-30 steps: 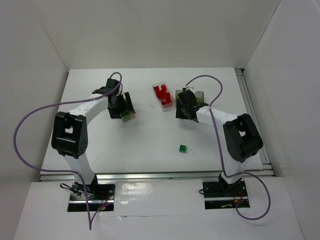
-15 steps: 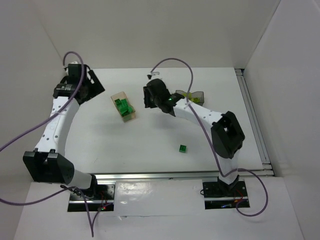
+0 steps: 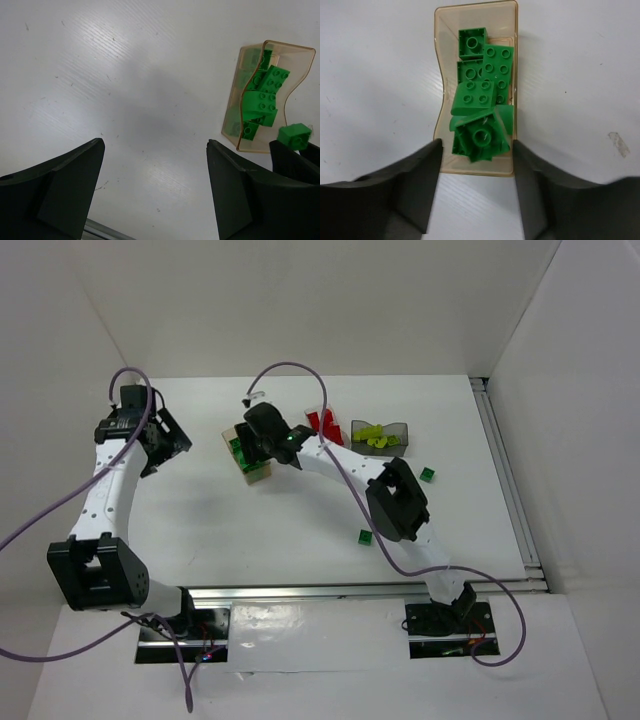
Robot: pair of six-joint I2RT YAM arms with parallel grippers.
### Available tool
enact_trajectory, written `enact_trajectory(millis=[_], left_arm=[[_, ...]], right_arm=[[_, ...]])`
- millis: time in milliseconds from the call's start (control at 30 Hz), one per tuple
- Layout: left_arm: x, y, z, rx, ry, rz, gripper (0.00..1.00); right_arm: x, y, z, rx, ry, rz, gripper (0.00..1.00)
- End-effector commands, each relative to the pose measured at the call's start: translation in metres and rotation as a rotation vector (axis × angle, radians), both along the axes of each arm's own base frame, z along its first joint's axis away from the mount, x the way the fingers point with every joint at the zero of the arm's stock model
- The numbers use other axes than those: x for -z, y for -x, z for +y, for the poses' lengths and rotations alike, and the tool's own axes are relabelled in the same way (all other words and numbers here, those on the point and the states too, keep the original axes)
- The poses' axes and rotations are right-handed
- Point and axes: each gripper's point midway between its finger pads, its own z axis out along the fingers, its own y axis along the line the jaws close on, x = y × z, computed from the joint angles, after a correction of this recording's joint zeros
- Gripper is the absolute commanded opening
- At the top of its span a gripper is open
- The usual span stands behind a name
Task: Sort the legos into containers by color
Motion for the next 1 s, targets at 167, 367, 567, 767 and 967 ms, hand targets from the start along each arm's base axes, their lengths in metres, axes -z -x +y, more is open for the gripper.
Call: enact_trajectory(millis=[167,367,567,767,967], left_arm=[[-0.041,-0.008,-0.003,0.047,0.019,-0.125,0.93],[-0.051,-0.018,-0.053,0.277,0.017,-0.156,0.93],[-0.018,-0.012,-0.166,0.584,0.090,-0.071,0.91],[0.041,0.029,-0.316,0.873,0.154,0.091,0.91],[0.069,0.078,-0.423,1.042,0.171,0.180,0.95]], right_arm=[[-0.034,0.002,0.005,0.002,-0.015,-0.038,0.89],[-0.056,0.006,-0.079,0.242,0.027,-0.140,0.83],[-0.049,0.029,-0.267,0.632,0.014,-0.039,0.86],[-0.046,0.066,-0.419,1.029,-0.014,0.071,0.94],[-0.057,0.085,-0.490,1.273,-0.079,0.076,0.97]])
